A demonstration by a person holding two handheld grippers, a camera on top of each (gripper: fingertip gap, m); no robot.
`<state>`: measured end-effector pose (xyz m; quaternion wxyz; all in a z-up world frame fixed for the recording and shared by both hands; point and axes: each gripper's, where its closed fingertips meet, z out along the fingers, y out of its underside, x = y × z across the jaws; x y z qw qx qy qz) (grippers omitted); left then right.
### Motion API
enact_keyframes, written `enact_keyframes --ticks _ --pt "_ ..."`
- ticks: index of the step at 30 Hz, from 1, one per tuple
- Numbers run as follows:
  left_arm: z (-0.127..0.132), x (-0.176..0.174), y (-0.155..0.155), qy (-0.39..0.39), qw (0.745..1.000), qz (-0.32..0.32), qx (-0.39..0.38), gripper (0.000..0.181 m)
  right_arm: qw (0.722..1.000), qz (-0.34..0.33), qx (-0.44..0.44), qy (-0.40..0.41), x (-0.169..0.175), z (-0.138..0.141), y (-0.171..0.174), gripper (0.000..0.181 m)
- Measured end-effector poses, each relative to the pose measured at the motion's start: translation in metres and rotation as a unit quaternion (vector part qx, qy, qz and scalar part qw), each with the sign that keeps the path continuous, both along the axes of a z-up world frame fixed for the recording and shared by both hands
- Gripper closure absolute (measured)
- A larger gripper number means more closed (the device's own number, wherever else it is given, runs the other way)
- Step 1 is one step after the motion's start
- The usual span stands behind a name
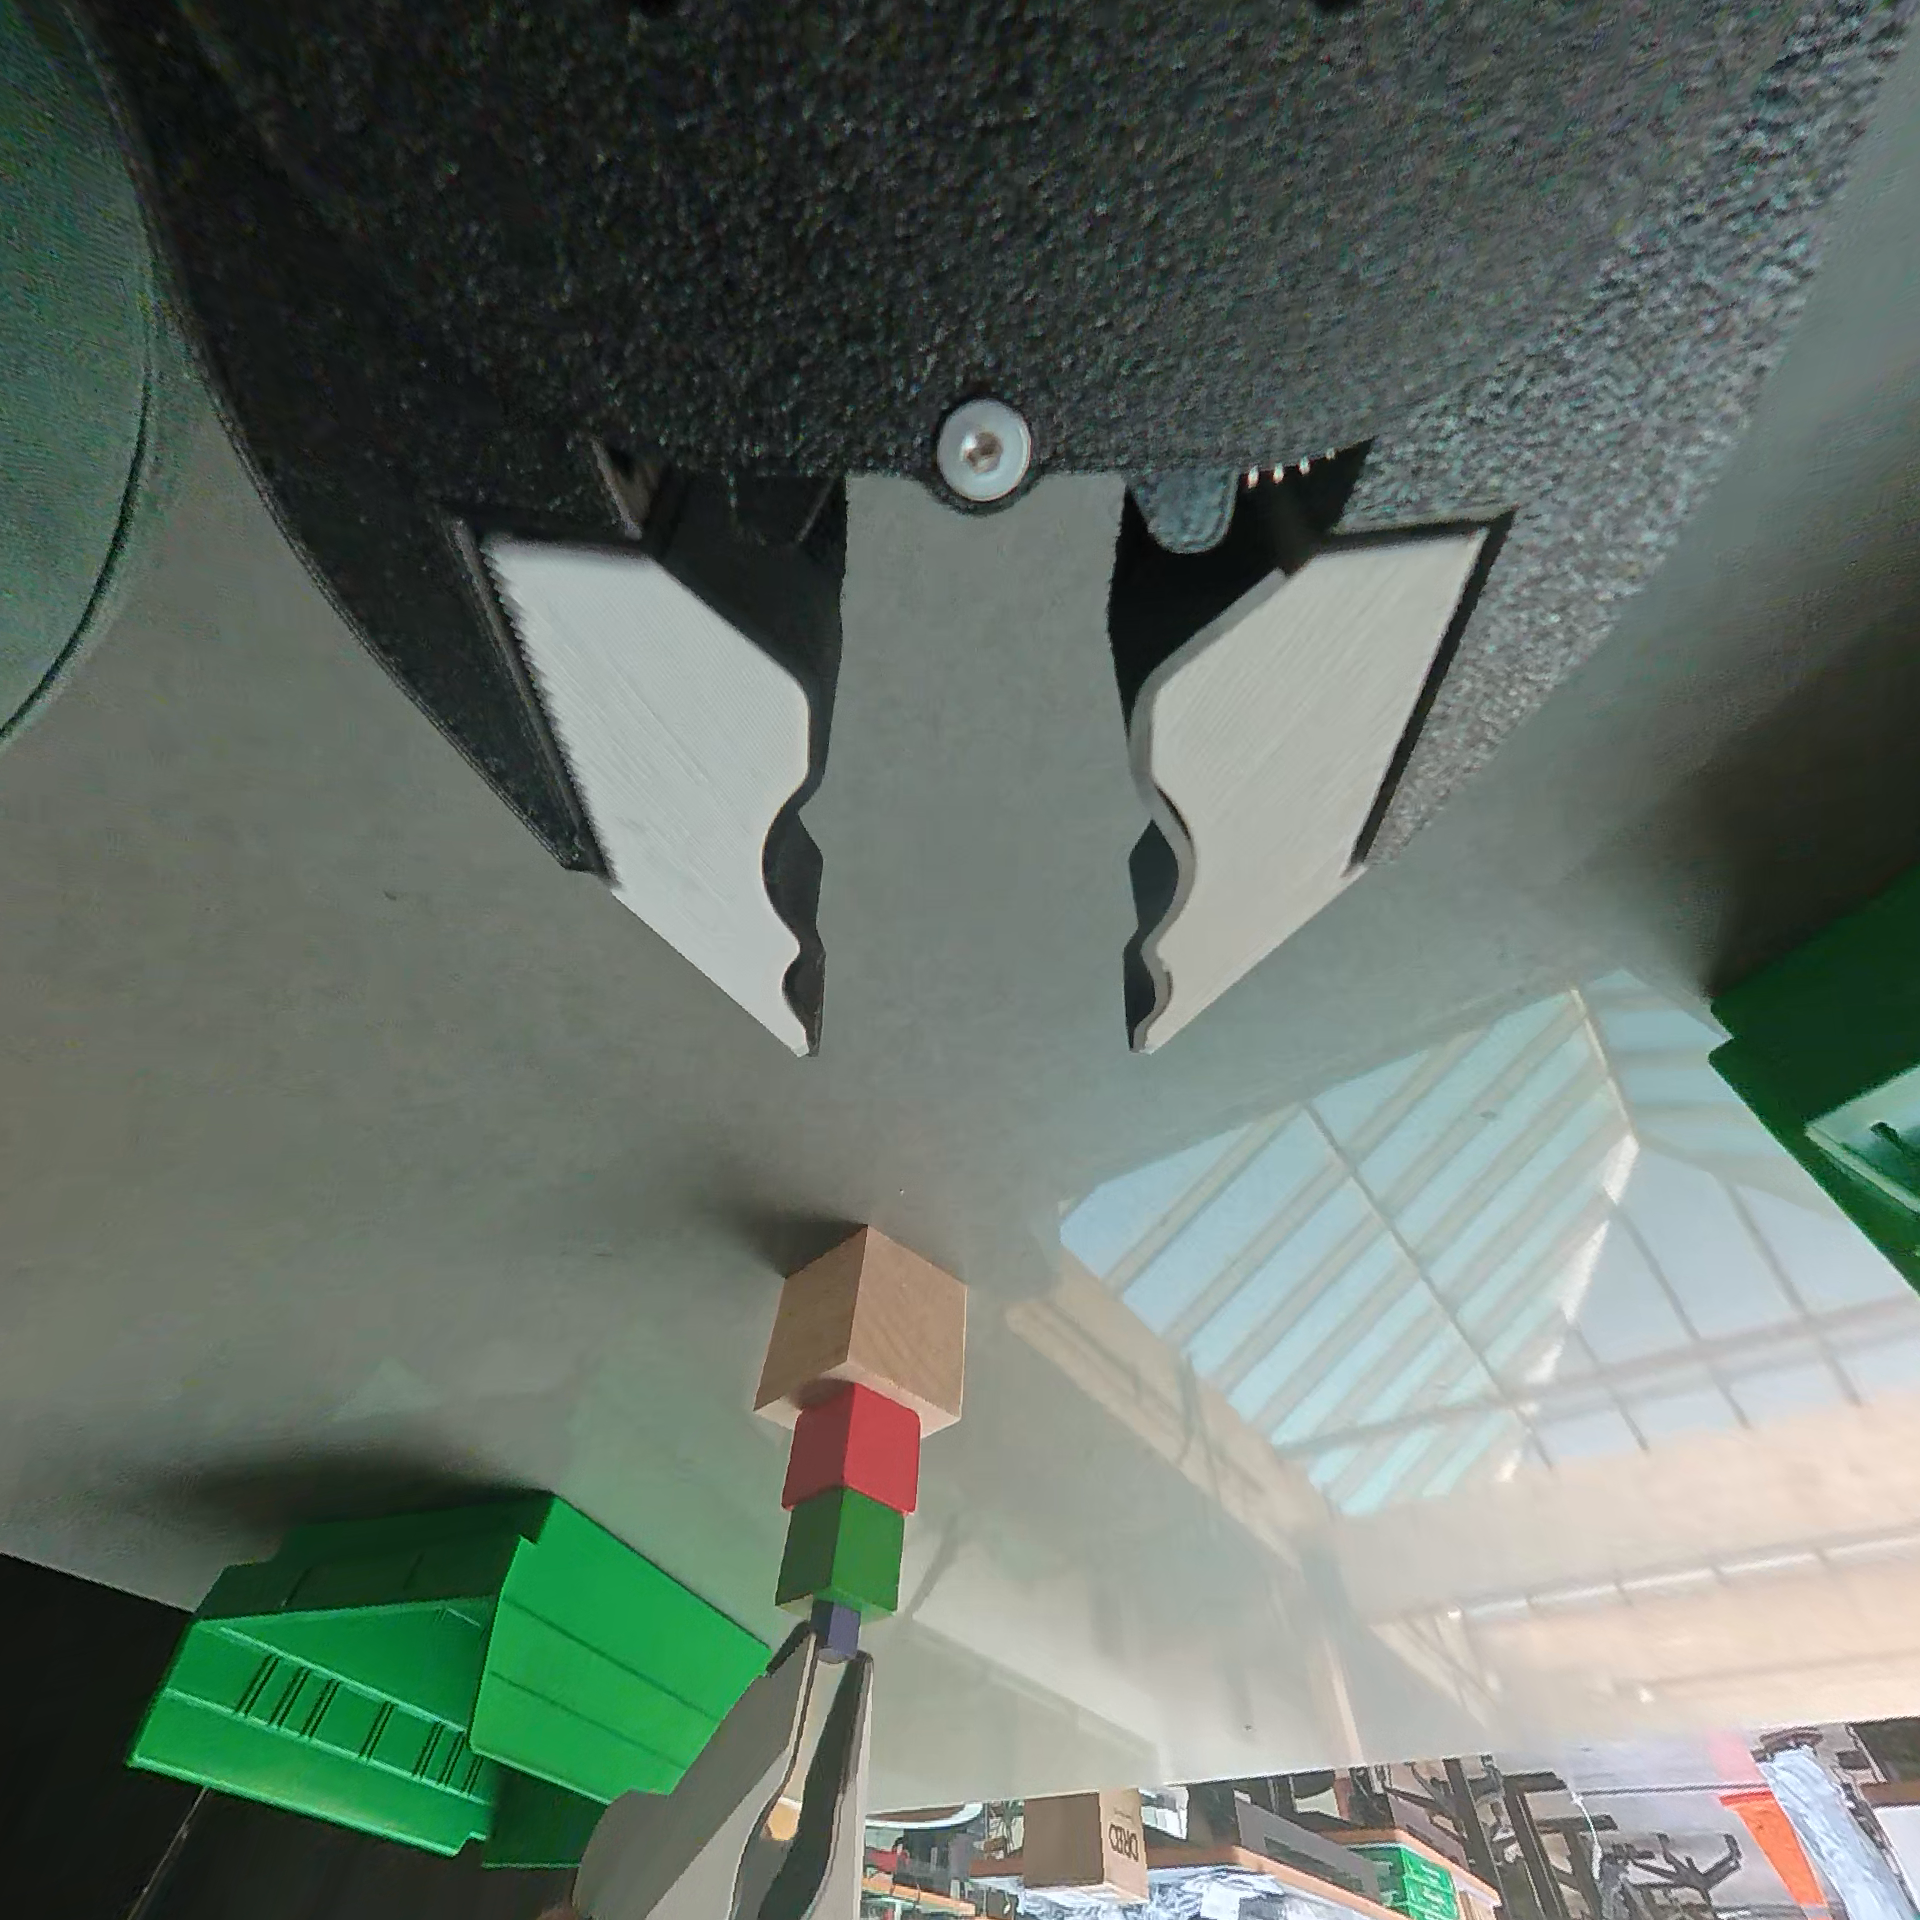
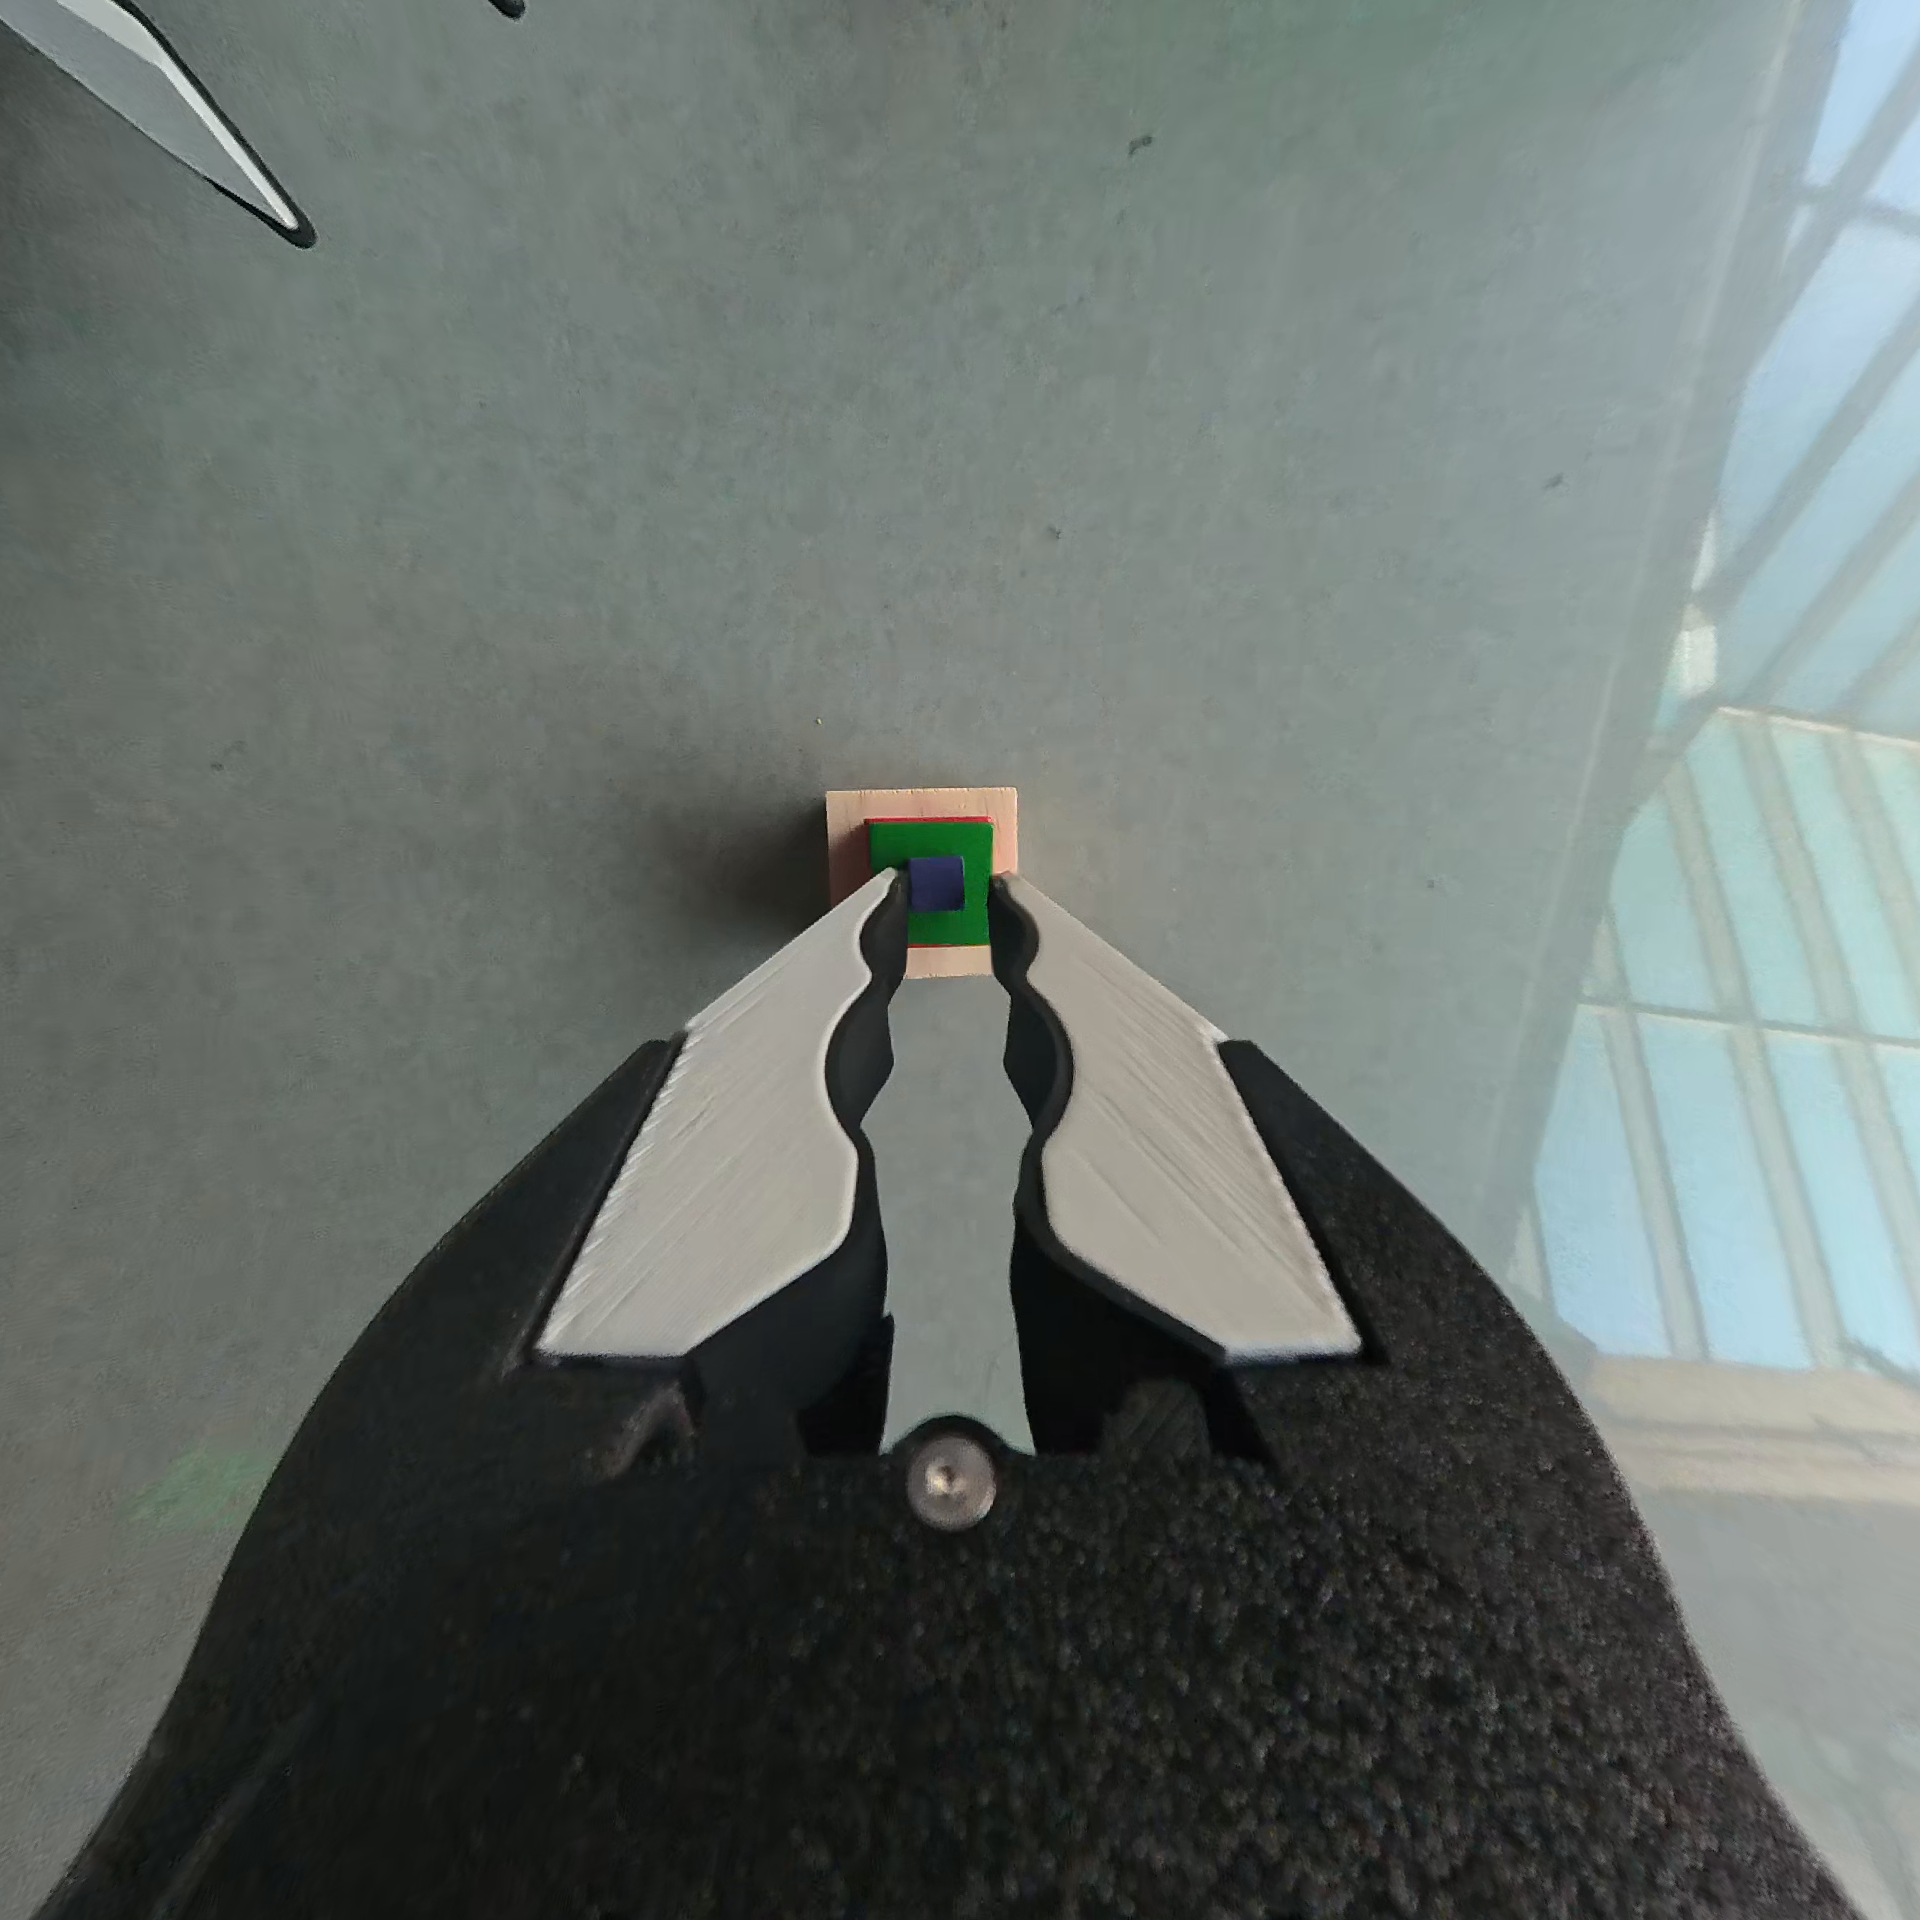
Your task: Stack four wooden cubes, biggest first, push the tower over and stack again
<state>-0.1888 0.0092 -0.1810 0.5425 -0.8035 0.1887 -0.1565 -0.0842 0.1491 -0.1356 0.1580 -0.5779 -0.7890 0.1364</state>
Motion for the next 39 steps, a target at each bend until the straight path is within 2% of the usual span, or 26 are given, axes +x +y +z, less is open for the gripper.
enact_keyframes --ticks 3,7,13,17,22,29,33,39 --pt "0.001 0.000 0.000 0.000 1.000 0.000 0.001 0.123 1.000 -0.007 0.009 0.021 -0.001 0.010 0.004 0.165" --pt "0.003 0.000 0.000 0.002 1.000 0.002 0.004 0.123 0.994 -0.042 0.016 0.102 -0.002 0.037 0.007 0.164" --pt "0.007 -0.003 0.001 0.008 1.000 0.013 0.012 0.122 0.957 -0.141 0.028 0.253 0.027 0.056 0.001 0.157" --pt "0.013 -0.003 0.003 0.014 0.999 0.021 0.023 0.122 0.916 -0.236 0.053 0.321 0.070 0.043 -0.012 0.145" --pt "0.018 -0.003 0.006 0.025 0.999 0.033 0.030 0.121 0.857 -0.363 0.073 0.359 0.125 0.005 -0.044 0.127" --pt "0.023 -0.006 0.017 0.028 0.998 0.045 0.035 0.121 0.784 -0.470 0.034 0.405 0.152 -0.028 -0.098 0.116" --pt "0.018 -0.009 0.021 0.046 0.997 0.050 0.030 0.120 0.762 -0.494 0.033 0.419 0.154 -0.037 -0.110 0.116" --pt "0.016 -0.007 0.017 0.050 0.997 0.051 0.026 0.120 0.770 -0.495 0.058 0.399 0.154 -0.044 -0.111 0.117"
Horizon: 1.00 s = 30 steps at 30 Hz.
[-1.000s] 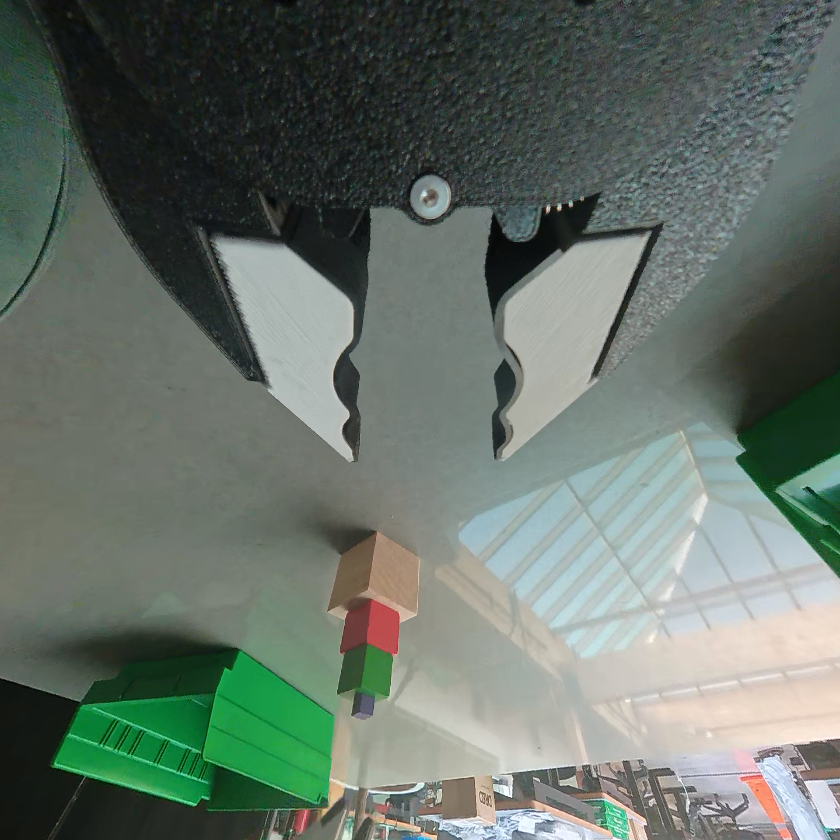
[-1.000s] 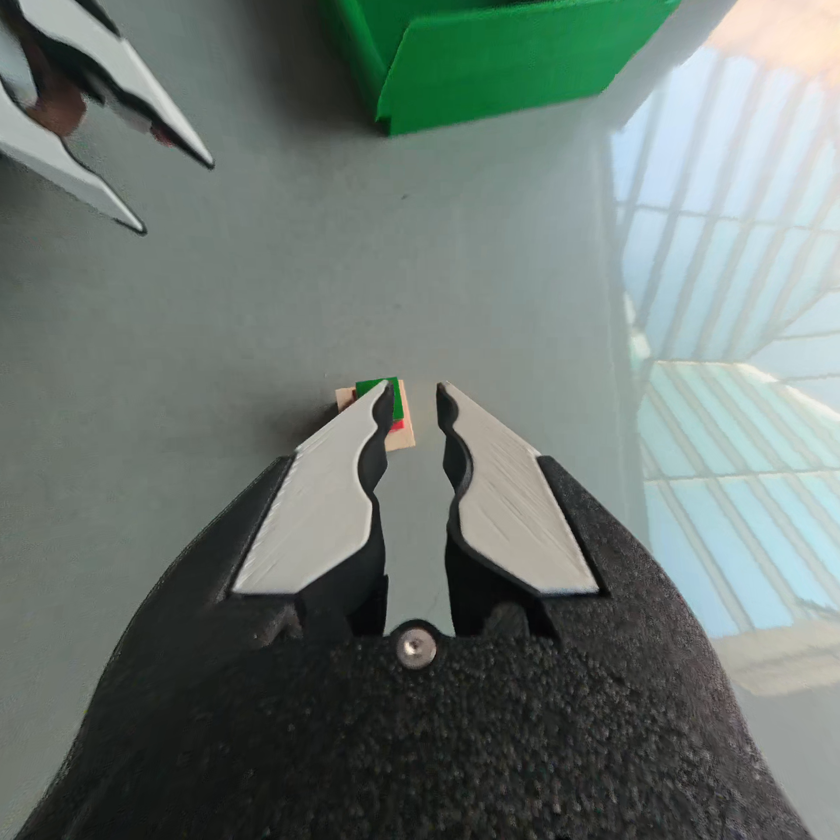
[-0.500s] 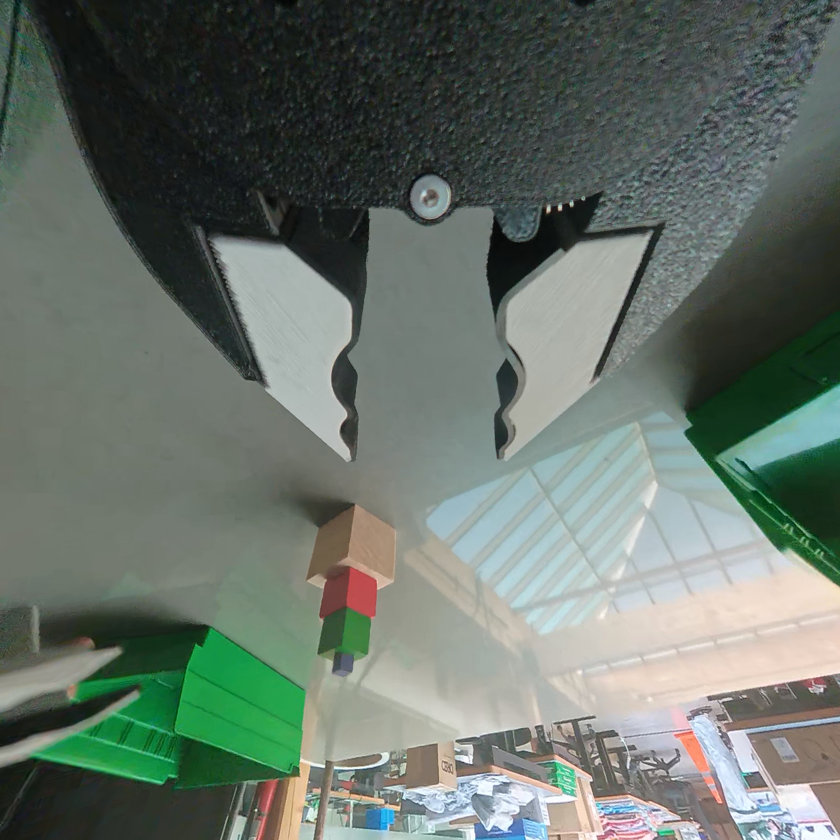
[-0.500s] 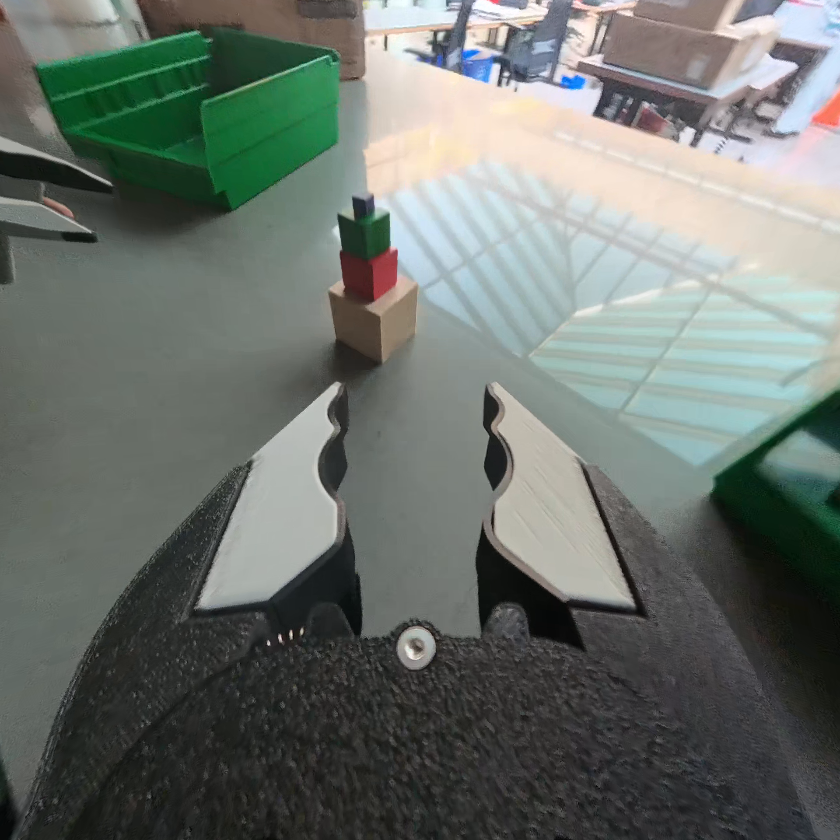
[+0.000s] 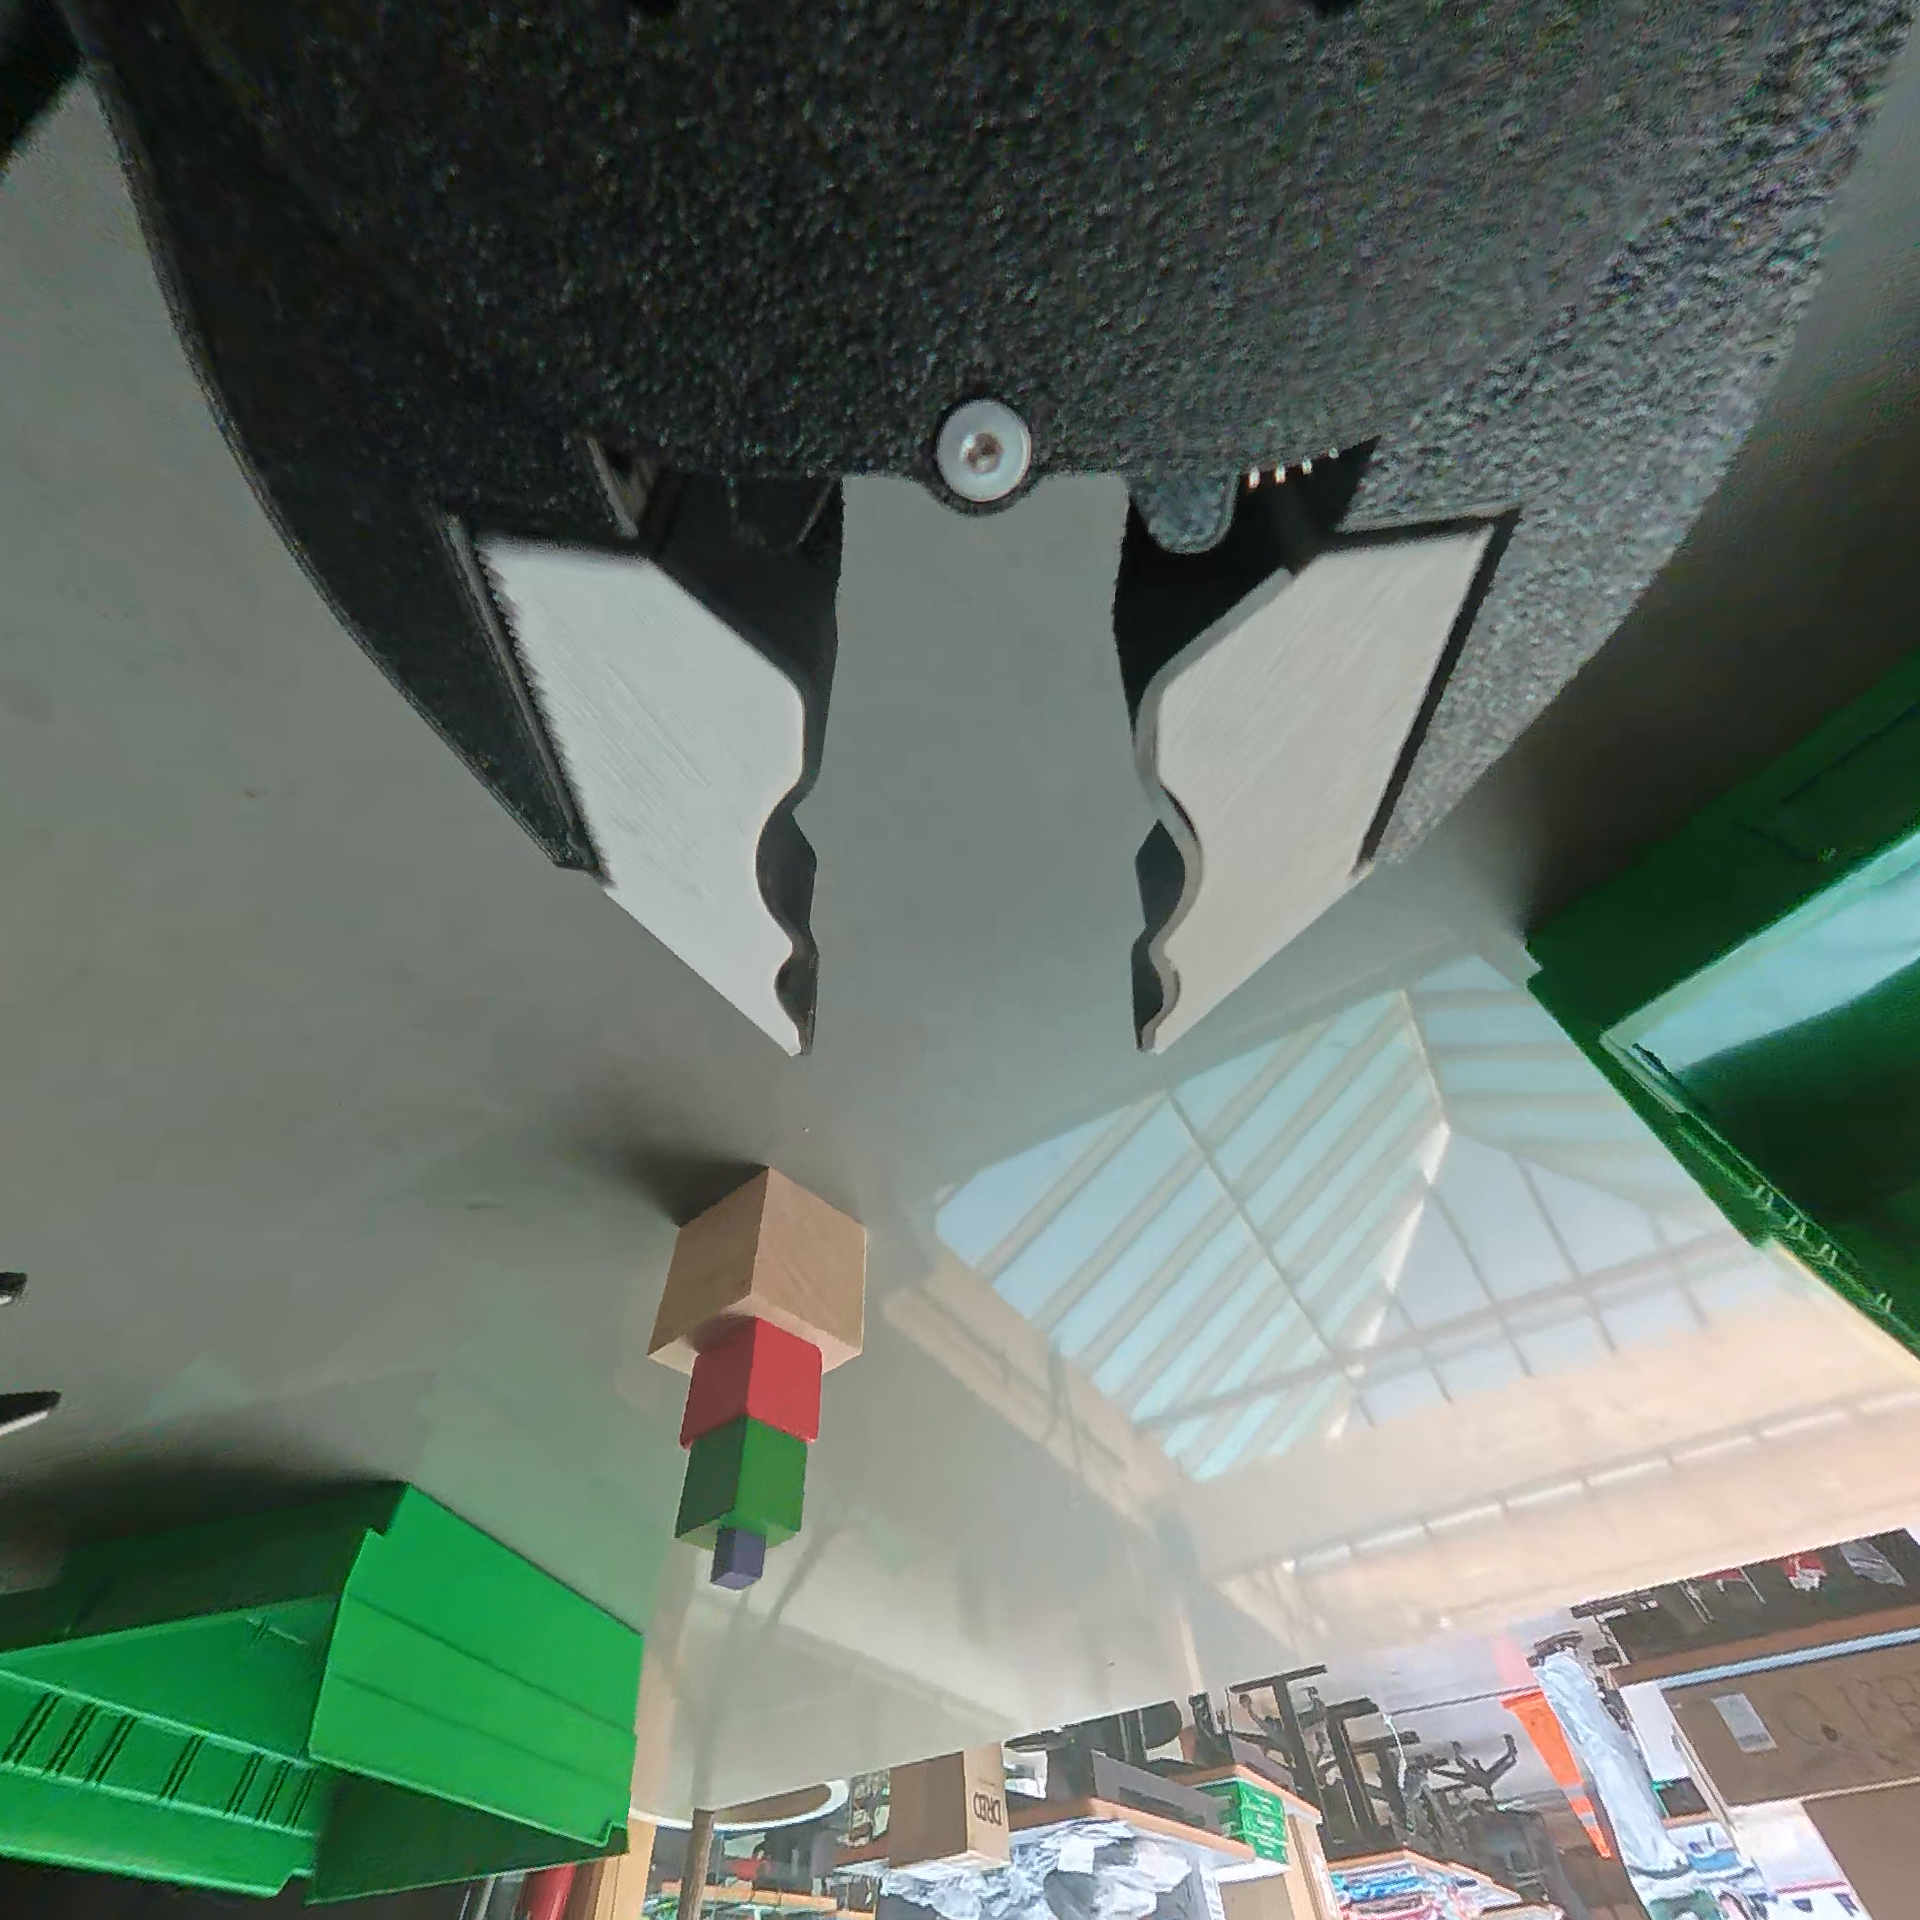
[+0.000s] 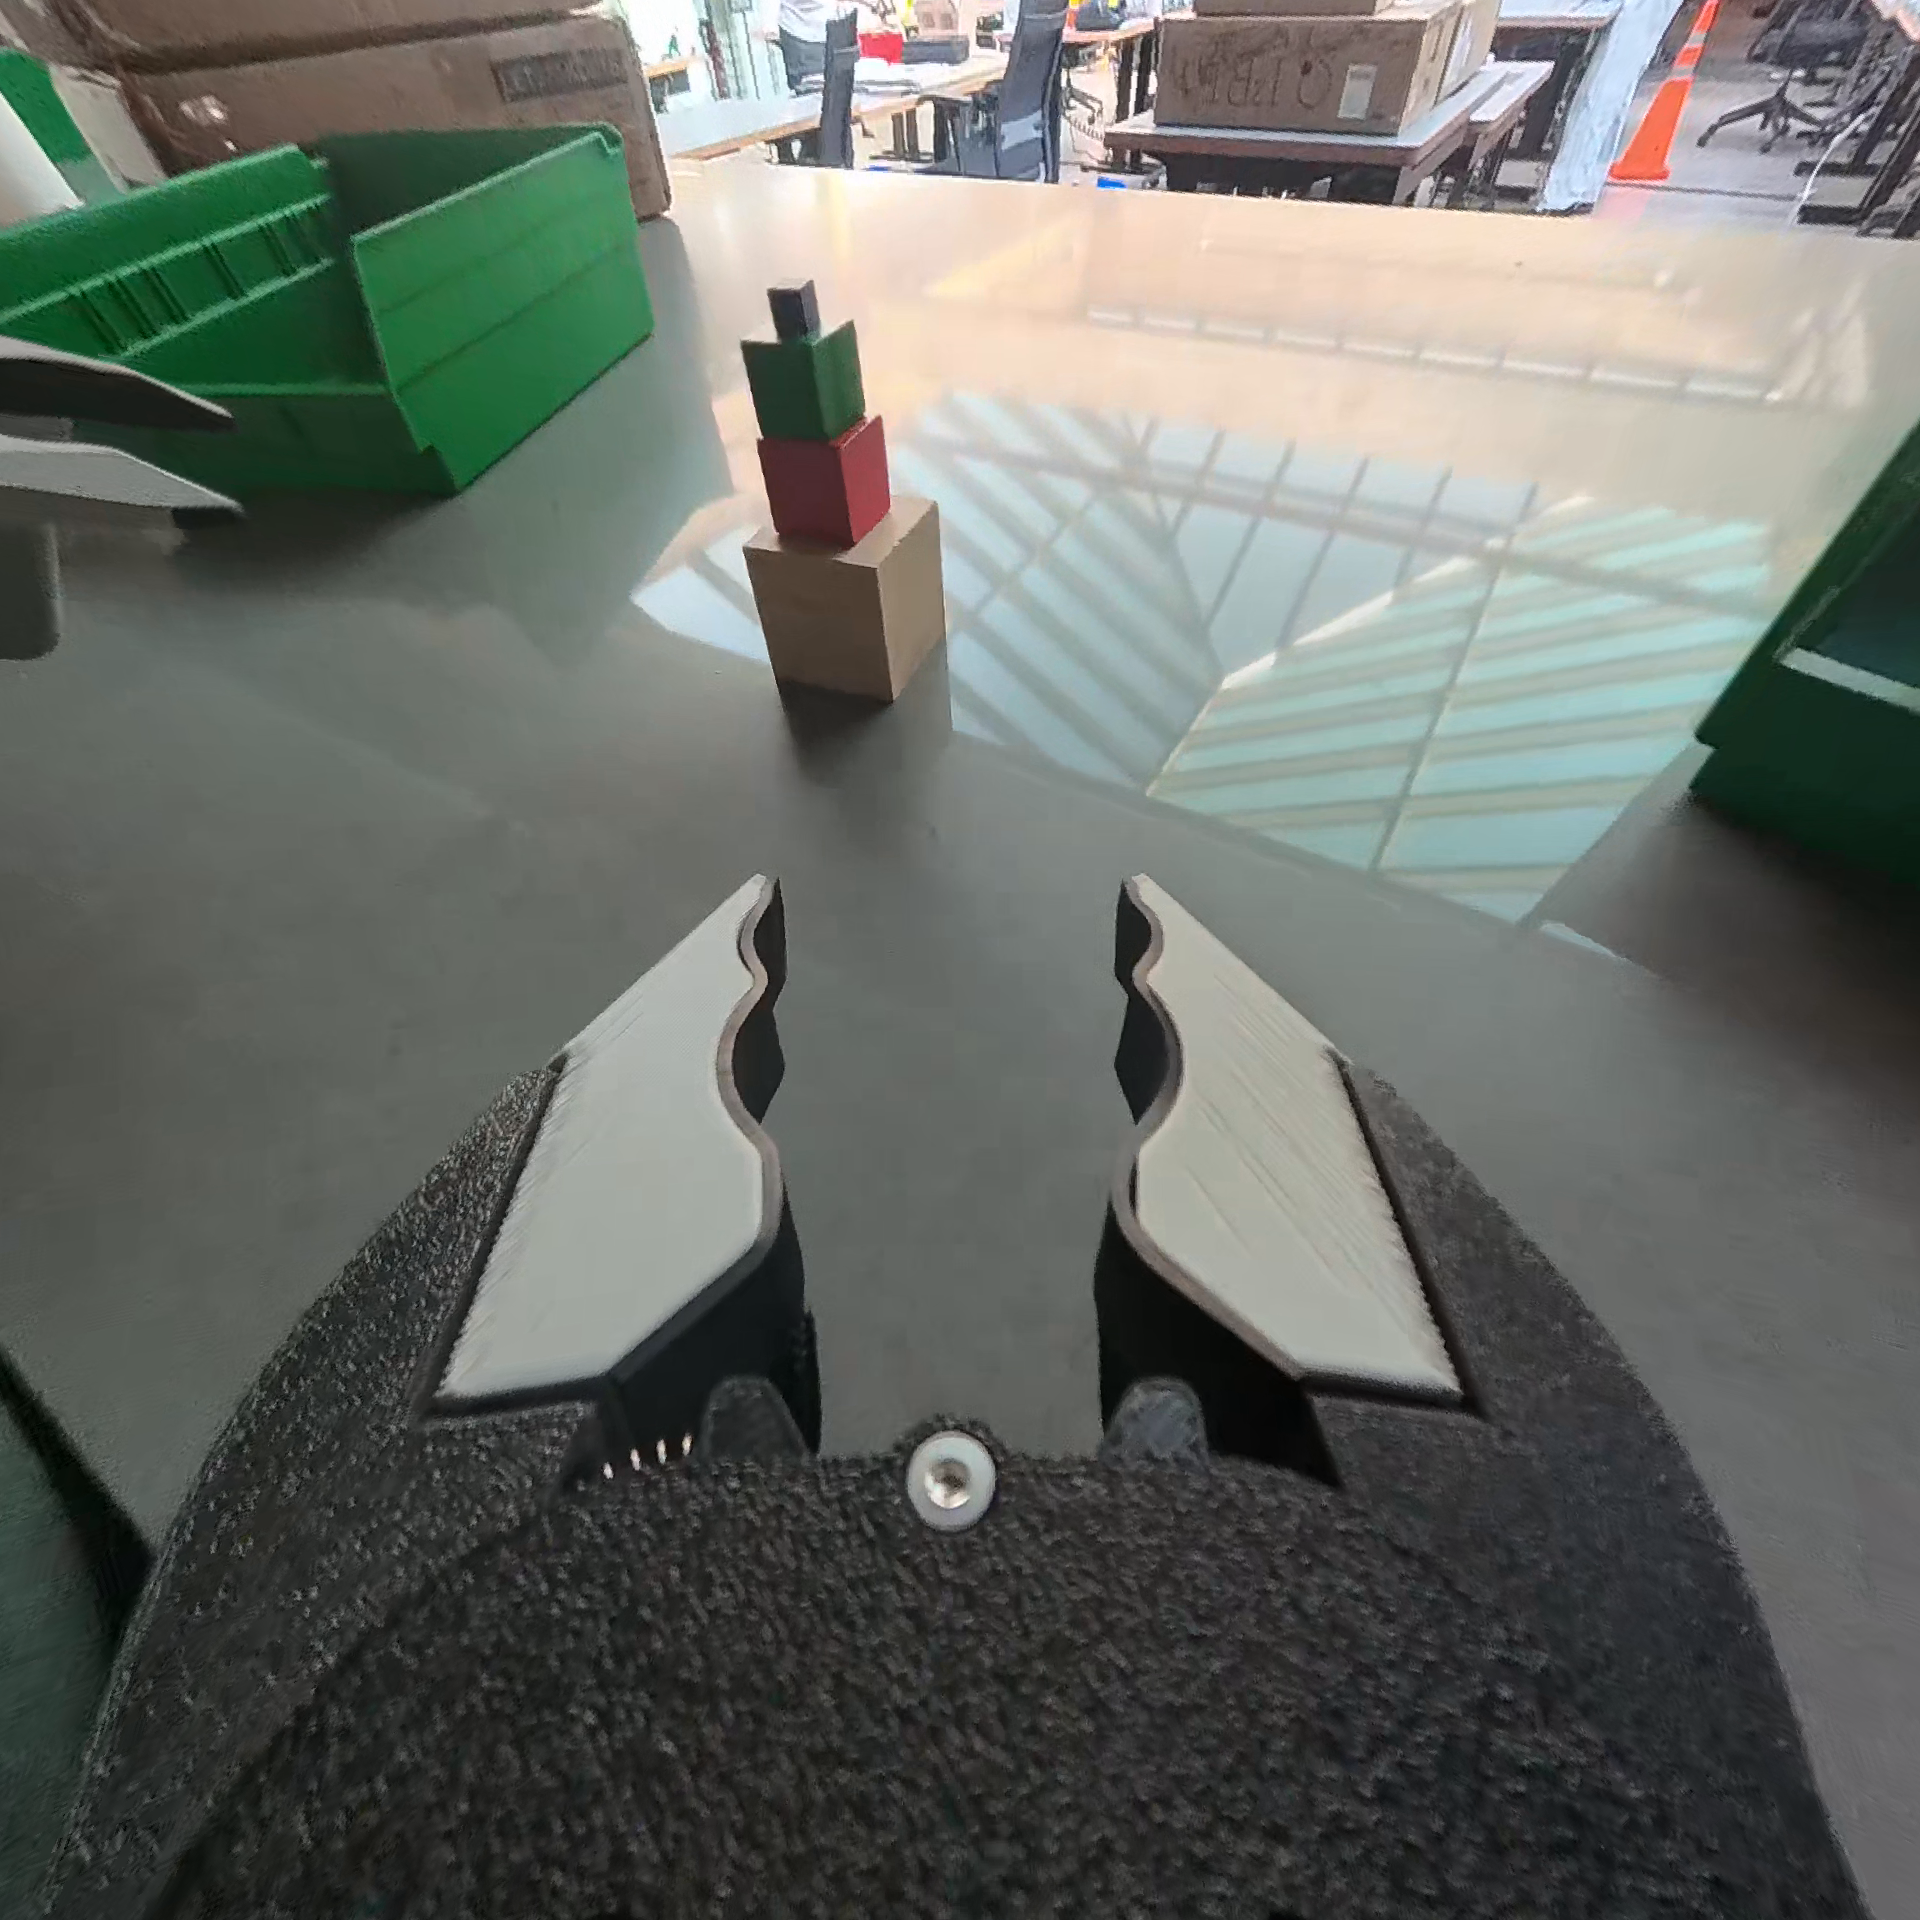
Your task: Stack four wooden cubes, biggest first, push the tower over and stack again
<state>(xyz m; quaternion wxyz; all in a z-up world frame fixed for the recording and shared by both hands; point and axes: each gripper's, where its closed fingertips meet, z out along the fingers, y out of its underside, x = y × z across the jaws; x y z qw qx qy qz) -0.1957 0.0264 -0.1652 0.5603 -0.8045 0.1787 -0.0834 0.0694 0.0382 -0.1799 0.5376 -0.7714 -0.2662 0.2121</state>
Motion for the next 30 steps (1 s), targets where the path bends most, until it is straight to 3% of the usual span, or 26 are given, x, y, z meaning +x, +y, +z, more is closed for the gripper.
enact_keyframes --ticks 4,10,14,18,21,24,26,30 --pt "-0.007 0.001 -0.006 0.005 1.000 0.003 -0.013 0.121 1.000 -0.013 0.012 -0.018 0.000 0.001 0.010 0.123" --pt "-0.010 -0.005 -0.010 0.010 1.000 0.020 -0.021 0.123 0.997 -0.076 0.027 -0.008 0.001 0.007 0.050 0.176" --pt "-0.011 -0.011 -0.012 0.007 0.999 0.028 -0.021 0.125 0.993 -0.091 0.051 -0.047 -0.021 0.009 0.086 0.181" --pt "-0.012 -0.018 -0.014 0.000 0.999 0.033 -0.022 0.125 0.989 -0.095 0.075 -0.079 -0.062 0.011 0.126 0.179" --pt "-0.013 -0.023 -0.013 -0.001 0.999 0.035 -0.023 0.125 0.984 -0.057 0.097 -0.139 -0.119 0.005 0.141 0.179" --pt "-0.015 -0.029 -0.012 -0.003 0.999 0.037 -0.025 0.126 0.961 -0.001 0.169 -0.218 -0.179 0.007 0.130 0.180" --pt "-0.014 -0.033 -0.011 -0.006 0.999 0.041 -0.024 0.126 0.954 0.036 0.192 -0.227 -0.209 0.010 0.115 0.180" --pt "-0.018 -0.040 -0.010 -0.014 0.998 0.048 -0.028 0.126 0.952 0.080 0.202 -0.217 -0.231 0.013 0.092 0.176"
